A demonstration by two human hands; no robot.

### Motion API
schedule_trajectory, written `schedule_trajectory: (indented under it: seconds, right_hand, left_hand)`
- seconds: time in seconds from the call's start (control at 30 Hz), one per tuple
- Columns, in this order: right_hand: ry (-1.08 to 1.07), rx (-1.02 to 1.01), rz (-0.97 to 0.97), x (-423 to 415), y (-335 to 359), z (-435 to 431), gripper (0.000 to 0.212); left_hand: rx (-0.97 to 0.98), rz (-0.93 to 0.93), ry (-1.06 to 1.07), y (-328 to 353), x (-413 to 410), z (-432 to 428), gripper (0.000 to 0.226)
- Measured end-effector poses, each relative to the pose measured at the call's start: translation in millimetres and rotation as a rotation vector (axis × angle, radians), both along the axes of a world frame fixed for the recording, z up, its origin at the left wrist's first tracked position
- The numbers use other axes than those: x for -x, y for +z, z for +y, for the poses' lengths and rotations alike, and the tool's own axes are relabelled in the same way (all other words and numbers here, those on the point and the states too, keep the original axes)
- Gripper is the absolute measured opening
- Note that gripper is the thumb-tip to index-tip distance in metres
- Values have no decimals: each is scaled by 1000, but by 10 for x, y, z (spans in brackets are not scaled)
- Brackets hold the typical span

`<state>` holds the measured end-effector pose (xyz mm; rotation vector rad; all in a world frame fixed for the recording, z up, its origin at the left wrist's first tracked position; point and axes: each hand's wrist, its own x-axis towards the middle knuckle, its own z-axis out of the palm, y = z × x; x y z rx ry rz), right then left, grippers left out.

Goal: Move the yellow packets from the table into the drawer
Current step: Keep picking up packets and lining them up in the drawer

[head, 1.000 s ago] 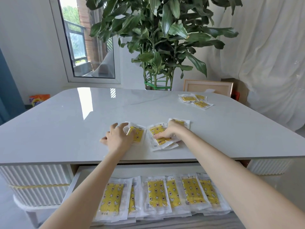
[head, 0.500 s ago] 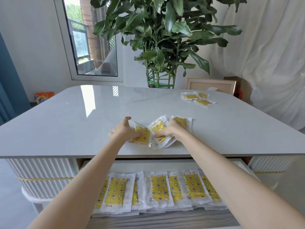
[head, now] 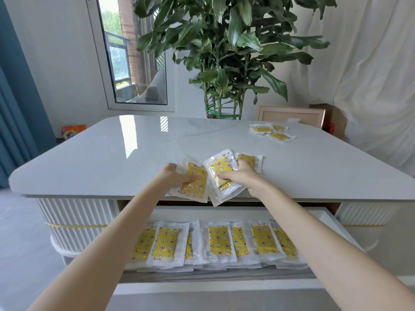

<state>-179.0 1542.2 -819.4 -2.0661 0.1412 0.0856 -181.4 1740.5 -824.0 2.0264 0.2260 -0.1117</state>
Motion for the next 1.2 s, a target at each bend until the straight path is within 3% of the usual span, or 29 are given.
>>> schedule_trajectory:
  seconds: [0.07,0.17,0.3,0.47,0.7,0.87,1.0,1.13,1.2]
  right_hand:
    - [24,-68,0,126,21,-32,69]
    - [104,-175,11,353,53,-82,31]
    - [196,-257,145,620,56,-87,40]
    - [319,-190,310,866,-43,-60,11]
    - [324,-162,447,958,-311,29,9]
    - [260,-174,457,875,-528,174,13]
    - [186,-220,440,757,-649,299,38]
    - [155,-203,419,658,-727,386,46]
    - [141,-206,431,629,-765,428,45]
  left_hand:
    - [125,5,-10,-21,104,101,80]
    - [215,6,-51,-24,292,231,63]
    - [198,32,-102,8,575,374,44]
    - [145,141,-180,-90,820,536,34]
    - [121,307,-253,-369,977,735,19]
    - [-59,378,-163,-653,849,865,36]
    - [-311,308,-86,-880,628,881,44]
    - [-673,202,-79,-841,663,734,11]
    - [-804,156,-81,-862,660,706,8]
